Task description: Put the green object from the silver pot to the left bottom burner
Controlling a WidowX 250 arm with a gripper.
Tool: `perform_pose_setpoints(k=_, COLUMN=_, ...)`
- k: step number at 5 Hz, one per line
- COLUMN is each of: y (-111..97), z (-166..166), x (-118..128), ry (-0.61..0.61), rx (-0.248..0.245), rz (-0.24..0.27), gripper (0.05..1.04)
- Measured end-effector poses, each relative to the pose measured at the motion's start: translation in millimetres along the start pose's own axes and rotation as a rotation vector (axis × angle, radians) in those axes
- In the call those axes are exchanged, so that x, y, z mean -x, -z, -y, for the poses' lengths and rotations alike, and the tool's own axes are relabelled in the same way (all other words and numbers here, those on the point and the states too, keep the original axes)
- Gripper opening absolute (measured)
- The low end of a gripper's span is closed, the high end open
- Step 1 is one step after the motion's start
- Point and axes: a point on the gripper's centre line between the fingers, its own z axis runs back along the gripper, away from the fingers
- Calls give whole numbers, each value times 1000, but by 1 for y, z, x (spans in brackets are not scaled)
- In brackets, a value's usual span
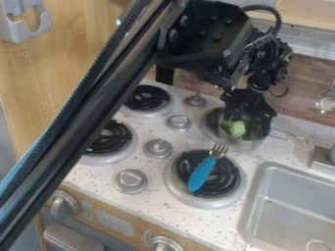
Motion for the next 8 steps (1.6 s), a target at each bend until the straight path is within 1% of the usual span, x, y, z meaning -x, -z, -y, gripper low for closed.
perform_pose_setpoints(k=1, y=2, z=-20, x=-4, ry=-24, rx=-21, rz=6, gripper=668)
perform_pose_setpoints(k=2, y=-10, z=-37, x=-18, ry=-58, rx=-28, rz=41, gripper=668)
perform_pose_setpoints(k=3, y=-10, z=-30, x=-19, ry=-61, rx=17, rz=47, gripper=668)
perform_pose_setpoints(k=4, y=-2, z=-26, x=-13, ry=-54, rx=33, rz=36, gripper=667)
perform_pose_setpoints(k=5, y=-20, z=-29, x=-5, ry=-76, rx=52, rz=43, gripper=667)
perform_pose_setpoints(k=6, y=-40, z=-44, x=9, ry=-120, rx=84, rz=45, gripper=667)
perform_pose_setpoints(k=7, y=-40, z=-74, x=35, ry=-176, rx=99, rz=36, gripper=667)
perform_pose_setpoints(k=8, y=-44, z=-99, x=56, ry=-220, rx=67, rz=4, gripper=667)
